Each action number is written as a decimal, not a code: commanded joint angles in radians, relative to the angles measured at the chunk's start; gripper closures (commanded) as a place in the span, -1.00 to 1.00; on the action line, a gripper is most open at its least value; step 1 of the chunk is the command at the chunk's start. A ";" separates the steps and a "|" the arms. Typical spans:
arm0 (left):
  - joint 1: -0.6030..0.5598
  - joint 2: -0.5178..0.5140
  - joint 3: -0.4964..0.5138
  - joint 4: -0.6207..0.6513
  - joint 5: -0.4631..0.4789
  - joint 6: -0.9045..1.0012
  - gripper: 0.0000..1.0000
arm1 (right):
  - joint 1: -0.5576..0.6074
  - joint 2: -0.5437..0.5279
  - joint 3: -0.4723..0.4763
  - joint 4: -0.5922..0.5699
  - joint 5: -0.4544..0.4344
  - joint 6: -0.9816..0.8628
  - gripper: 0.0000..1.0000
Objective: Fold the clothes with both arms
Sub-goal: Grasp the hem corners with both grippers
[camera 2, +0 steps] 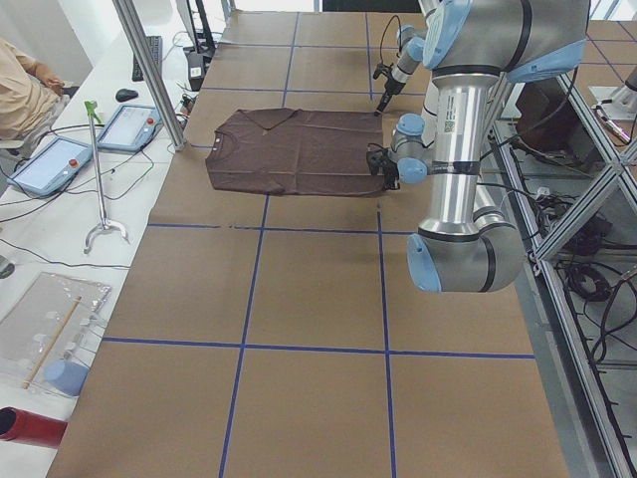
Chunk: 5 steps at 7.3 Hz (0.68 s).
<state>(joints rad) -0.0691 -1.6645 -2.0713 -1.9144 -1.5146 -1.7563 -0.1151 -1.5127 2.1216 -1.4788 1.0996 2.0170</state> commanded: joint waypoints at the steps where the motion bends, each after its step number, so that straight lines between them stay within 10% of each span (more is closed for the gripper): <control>1: 0.000 -0.001 -0.001 0.000 0.002 0.000 1.00 | -0.009 -0.009 0.000 0.000 -0.012 0.012 1.00; 5: -0.011 -0.007 -0.100 0.044 -0.010 0.012 1.00 | 0.005 -0.018 0.108 -0.036 -0.007 0.000 1.00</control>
<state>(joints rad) -0.0716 -1.6690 -2.1004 -1.9033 -1.5174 -1.7528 -0.1194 -1.5226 2.1541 -1.4886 1.0887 2.0239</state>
